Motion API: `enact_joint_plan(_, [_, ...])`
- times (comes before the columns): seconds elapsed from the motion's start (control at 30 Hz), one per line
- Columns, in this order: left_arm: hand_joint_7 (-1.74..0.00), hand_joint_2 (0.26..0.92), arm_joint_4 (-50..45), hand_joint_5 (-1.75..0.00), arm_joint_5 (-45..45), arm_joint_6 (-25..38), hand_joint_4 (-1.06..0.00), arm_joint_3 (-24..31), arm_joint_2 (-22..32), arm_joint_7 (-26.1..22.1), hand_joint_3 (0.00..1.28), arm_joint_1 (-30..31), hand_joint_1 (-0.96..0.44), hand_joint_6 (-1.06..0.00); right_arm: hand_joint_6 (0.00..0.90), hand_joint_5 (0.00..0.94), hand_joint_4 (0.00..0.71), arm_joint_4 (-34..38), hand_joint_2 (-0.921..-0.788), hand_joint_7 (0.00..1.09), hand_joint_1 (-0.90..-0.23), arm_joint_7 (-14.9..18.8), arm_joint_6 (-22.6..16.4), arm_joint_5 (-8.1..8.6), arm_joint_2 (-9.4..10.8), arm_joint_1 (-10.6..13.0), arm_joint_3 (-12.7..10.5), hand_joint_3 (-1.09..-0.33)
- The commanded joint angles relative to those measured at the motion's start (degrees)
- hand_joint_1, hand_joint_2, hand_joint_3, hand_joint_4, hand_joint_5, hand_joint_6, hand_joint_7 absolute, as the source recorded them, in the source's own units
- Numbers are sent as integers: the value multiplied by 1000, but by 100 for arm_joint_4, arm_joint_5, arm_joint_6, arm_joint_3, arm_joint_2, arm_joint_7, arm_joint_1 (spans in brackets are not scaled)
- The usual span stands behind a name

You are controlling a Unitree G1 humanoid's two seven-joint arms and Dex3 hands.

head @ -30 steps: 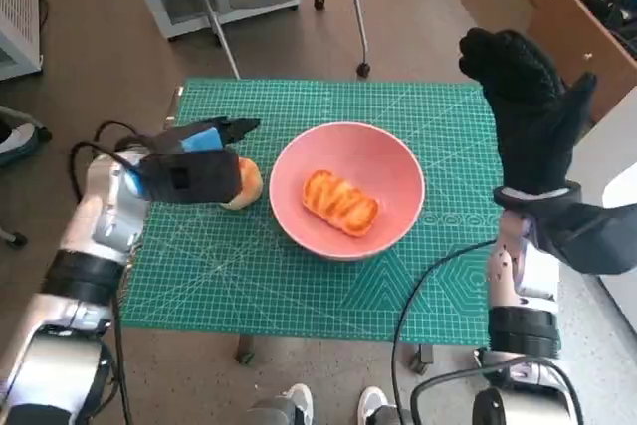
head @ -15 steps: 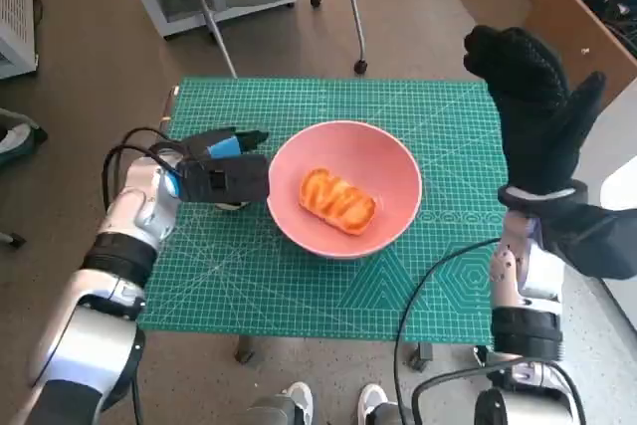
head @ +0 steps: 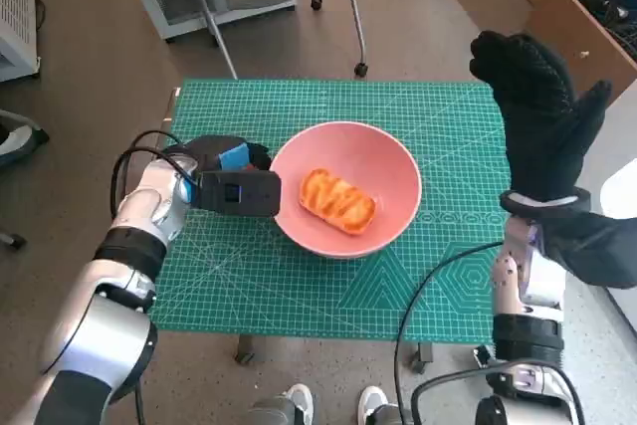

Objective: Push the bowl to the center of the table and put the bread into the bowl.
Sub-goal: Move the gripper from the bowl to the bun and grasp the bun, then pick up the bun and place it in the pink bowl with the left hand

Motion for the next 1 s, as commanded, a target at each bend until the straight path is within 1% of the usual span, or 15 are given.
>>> enact_joint_plan(0.03, [-1169,920,66,-1228,-2,-142,-608,7,249,-227,101,-179,0,-630,182,0,343,36,-921,501,-520,-37,75,-43,29,140,17,-598])
enact_joint_plan(0.1, [-1177,920,61,-1215,-19,-154,-608,31,268,-243,94,-204,1,-646,180,0,343,39,-921,505,-518,-35,76,-36,32,139,19,-597])
enact_joint_plan(0.23, [-1154,920,-350,-1236,-359,-136,-584,416,448,-289,91,-209,1,-675,177,0,343,93,-921,510,-516,-4,78,-4,49,116,19,-596])
enact_joint_plan(0.33, [-1139,920,-632,-1254,-510,-165,-580,601,537,-287,92,-157,1,-678,176,0,343,124,-921,512,-515,9,89,16,54,100,16,-596])
enact_joint_plan(0.43, [-1127,920,-1138,-1274,-681,-159,-585,814,653,-318,96,-65,1,-665,175,0,343,151,-921,515,-512,24,105,39,65,92,14,-596])
enact_joint_plan(0.57, [-1100,920,-2245,-1296,-934,-105,-600,1151,832,-460,95,193,1,-655,174,0,343,144,-921,518,-509,41,107,57,92,99,23,-596])
enact_joint_plan(0.63, [-1167,920,-2814,-1237,-1058,-49,-592,1312,889,-550,99,335,2,-654,174,0,343,140,-921,519,-509,41,115,63,102,102,22,-595])
enact_joint_plan(0.67, [-1212,921,-3037,-1256,-1098,-12,-570,1368,907,-584,125,390,2,-613,174,1,344,140,-921,520,-508,42,116,65,104,103,21,-595])
enact_joint_plan(0.77, [-1282,921,-3789,-1294,-1251,158,-528,1566,916,-694,170,544,2,-550,175,1,344,133,-921,521,-508,38,116,62,110,109,21,-595])
enact_joint_plan(0.87, [-1271,921,-4368,-1196,-1348,332,-568,1709,890,-774,127,674,2,-614,175,1,344,115,-921,522,-508,39,132,67,112,114,24,-594])
enact_joint_plan(0.9, [-1242,919,-4640,-1197,-1397,404,-594,1767,866,-803,116,741,2,-617,175,1,344,111,-921,522,-508,44,139,76,110,118,21,-594])
enact_joint_plan(0.97, [-1124,915,-5142,-1217,-1487,537,-665,1862,805,-852,86,875,2,-640,175,1,344,107,-921,523,-510,55,146,94,111,125,14,-594])
enact_joint_plan(1.0, [-1120,916,-5341,-1213,-1520,598,-671,1890,778,-871,79,933,2,-643,175,1,344,107,-921,523,-510,60,145,101,111,129,11,-594])
